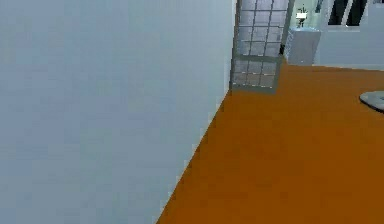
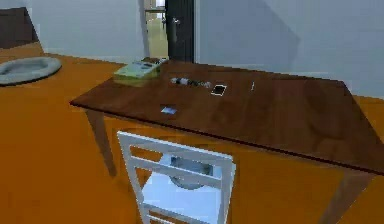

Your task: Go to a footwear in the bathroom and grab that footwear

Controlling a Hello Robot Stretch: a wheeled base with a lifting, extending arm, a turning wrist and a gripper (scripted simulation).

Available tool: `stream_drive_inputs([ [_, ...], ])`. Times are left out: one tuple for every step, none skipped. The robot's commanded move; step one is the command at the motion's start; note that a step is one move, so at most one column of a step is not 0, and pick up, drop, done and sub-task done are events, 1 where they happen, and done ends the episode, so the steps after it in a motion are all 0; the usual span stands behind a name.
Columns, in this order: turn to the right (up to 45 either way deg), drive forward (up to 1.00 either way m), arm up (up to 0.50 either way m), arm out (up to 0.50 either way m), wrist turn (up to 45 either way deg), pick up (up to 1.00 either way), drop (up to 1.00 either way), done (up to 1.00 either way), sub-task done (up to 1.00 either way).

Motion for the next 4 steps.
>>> stream_drive_inputs([
  [42.0, 0.0, 0.0, 0.0, 0.0, 0.0, 0.0, 0.0, 0.0],
  [0.0, 0.05, 0.0, 0.0, 0.0, 0.0, 0.0, 0.0, 0.0],
  [-21.0, 0.0, 0.0, 0.0, 0.0, 0.0, 0.0, 0.0, 0.0],
  [0.0, 0.5, 0.0, 0.0, 0.0, 0.0, 0.0, 0.0, 0.0],
])
